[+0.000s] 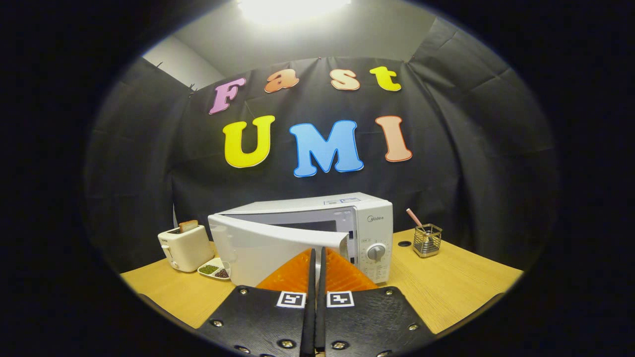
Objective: Open the microwave, put the food inside, and close the microwave door.
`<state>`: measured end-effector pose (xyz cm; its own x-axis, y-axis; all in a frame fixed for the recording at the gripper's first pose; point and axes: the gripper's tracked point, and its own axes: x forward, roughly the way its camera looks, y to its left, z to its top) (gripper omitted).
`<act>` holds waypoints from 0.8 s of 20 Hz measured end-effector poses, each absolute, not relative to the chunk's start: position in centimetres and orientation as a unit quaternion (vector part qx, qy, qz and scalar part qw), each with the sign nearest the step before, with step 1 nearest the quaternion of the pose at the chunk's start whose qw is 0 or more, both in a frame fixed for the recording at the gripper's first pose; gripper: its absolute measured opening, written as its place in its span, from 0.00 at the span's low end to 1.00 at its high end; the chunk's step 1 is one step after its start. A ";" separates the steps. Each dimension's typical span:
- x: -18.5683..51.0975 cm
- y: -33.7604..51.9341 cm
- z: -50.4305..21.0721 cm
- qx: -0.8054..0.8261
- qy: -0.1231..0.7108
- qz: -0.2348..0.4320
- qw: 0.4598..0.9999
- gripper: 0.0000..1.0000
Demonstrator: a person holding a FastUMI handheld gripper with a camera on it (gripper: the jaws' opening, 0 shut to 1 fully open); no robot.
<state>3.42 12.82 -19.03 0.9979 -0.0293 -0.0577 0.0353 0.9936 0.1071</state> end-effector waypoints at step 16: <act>13.8 8.2 -19.6 0.053 0.040 -0.042 0.997 0.01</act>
<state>13.80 8.16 -19.61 0.9933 -0.0797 -0.0839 0.0881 0.9909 0.1021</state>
